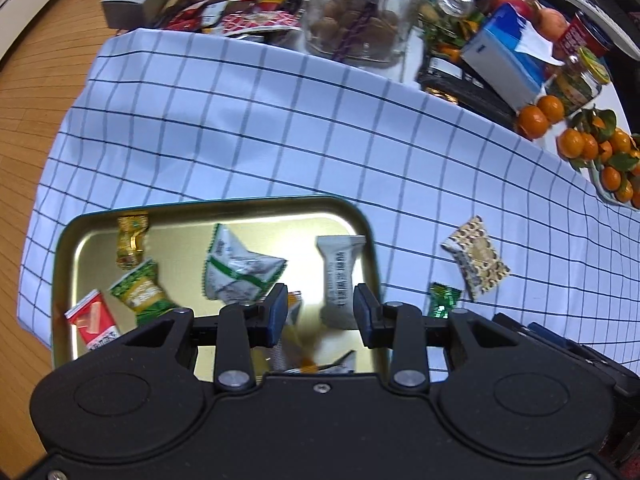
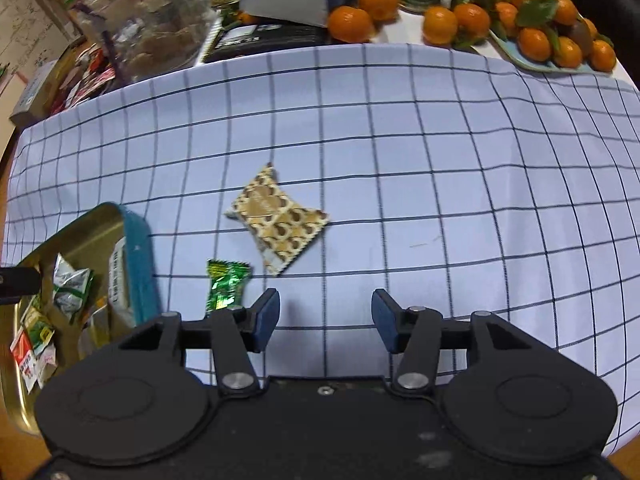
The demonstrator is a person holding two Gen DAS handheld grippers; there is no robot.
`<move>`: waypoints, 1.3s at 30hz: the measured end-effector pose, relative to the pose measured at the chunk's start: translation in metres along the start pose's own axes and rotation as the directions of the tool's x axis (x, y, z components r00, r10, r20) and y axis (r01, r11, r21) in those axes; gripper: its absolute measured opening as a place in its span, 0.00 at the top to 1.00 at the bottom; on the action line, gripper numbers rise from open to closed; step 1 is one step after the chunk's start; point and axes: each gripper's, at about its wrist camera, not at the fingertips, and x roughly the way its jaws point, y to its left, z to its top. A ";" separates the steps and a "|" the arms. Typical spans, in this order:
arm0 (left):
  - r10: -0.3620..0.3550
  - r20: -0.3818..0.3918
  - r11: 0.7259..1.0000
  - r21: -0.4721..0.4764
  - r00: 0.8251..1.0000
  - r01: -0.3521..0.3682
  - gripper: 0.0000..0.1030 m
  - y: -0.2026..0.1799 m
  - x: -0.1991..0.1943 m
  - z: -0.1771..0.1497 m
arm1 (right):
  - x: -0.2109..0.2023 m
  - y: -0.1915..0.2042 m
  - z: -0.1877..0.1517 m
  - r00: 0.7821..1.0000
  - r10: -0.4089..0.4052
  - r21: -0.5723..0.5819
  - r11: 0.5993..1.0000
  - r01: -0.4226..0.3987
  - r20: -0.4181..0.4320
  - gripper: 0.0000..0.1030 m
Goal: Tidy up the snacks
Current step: 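Move both open grippers back toward the gold heart candy and green candy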
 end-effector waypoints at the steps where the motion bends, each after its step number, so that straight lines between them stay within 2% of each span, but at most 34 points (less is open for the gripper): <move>1: -0.003 -0.003 1.000 0.010 1.000 0.003 0.57 -0.006 0.003 0.000 | 0.001 -0.003 0.002 1.000 0.010 0.018 1.000 -0.010 -0.001 0.48; 7: -0.024 -0.021 0.999 0.035 0.999 0.025 0.57 -0.038 0.013 0.004 | 0.005 -0.021 0.013 0.999 0.045 0.113 0.993 -0.046 0.004 0.48; 12: -0.026 0.011 0.999 0.031 1.000 0.025 0.57 -0.057 0.014 0.006 | 0.000 -0.029 0.019 0.998 0.068 0.107 0.992 -0.070 0.017 0.48; 15: -0.014 0.004 0.999 0.031 1.000 0.014 0.57 -0.069 0.022 0.005 | -0.008 -0.041 0.019 0.997 0.077 0.114 0.990 -0.080 0.028 0.48; 24: 0.012 -0.040 0.992 0.129 0.999 -0.007 0.57 -0.111 0.051 -0.012 | -0.024 -0.093 0.018 0.993 0.108 0.211 0.971 -0.115 0.046 0.47; 31: 0.047 -0.065 0.989 0.145 0.997 -0.037 0.57 -0.117 0.067 -0.019 | -0.026 -0.117 0.021 0.991 0.117 0.289 0.949 -0.129 0.060 0.47; 39: 0.011 -0.092 0.995 0.104 0.996 -0.001 0.58 -0.106 0.072 -0.016 | -0.022 -0.101 0.025 0.989 0.140 0.256 0.955 -0.149 0.055 0.47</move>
